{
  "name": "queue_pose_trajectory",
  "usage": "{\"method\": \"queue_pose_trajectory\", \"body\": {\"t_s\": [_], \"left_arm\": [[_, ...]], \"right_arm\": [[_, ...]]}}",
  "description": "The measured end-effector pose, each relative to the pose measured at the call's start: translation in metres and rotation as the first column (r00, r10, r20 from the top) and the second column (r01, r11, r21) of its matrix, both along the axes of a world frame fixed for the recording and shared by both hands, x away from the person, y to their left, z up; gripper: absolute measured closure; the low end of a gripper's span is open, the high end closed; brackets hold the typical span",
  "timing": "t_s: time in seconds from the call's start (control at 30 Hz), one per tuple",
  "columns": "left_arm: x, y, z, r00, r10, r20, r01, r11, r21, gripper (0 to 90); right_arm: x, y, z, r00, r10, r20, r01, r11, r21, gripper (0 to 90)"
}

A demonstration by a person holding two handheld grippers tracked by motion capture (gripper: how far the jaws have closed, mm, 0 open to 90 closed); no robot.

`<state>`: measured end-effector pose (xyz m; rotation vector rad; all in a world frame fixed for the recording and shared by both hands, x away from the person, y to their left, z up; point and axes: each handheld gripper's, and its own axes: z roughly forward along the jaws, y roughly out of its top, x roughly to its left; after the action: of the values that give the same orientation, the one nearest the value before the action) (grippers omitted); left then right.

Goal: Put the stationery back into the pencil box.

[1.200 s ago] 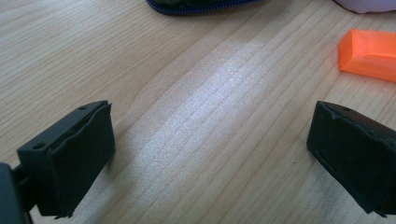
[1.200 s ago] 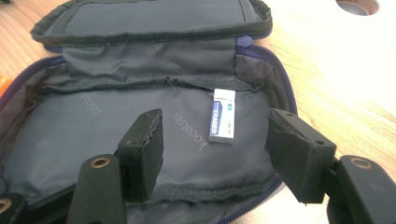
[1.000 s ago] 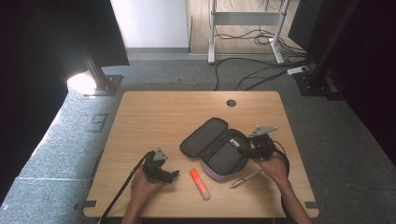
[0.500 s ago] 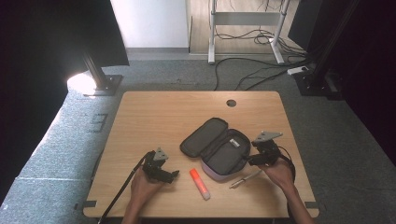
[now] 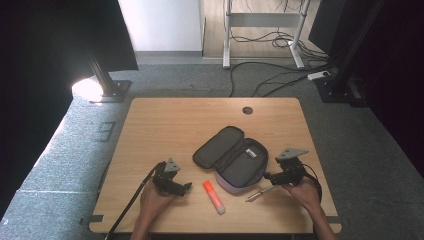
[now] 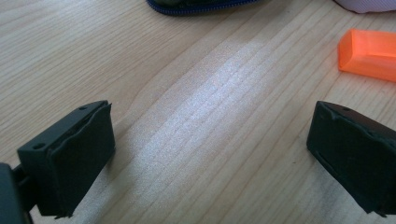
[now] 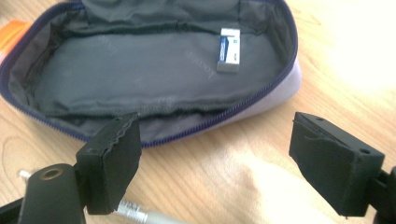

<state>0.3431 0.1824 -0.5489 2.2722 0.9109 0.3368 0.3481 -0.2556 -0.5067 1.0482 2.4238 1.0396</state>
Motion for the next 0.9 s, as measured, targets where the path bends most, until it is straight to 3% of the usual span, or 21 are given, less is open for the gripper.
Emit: {"method": "queue_pose_trajectory", "body": {"t_s": [0.47,0.8,0.9], "left_arm": [[0.0,0.0,0.0,1.0,0.0,0.0,0.0,1.0,-0.001,0.9],[0.0,0.0,0.0,1.0,-0.001,0.0,0.001,1.0,-0.002,0.9],[0.0,0.0,0.0,1.0,-0.001,0.0,0.001,1.0,-0.001,1.0]], "right_arm": [[-0.017,-0.007,-0.02,0.9986,0.043,-0.032,-0.043,0.999,0.002,18.7],[-0.026,-0.006,-0.037,0.9901,0.115,-0.08,-0.115,0.993,0.006,22.5],[-0.028,-0.005,-0.038,0.9895,0.128,-0.067,-0.129,0.992,-0.001,25.5]]}}
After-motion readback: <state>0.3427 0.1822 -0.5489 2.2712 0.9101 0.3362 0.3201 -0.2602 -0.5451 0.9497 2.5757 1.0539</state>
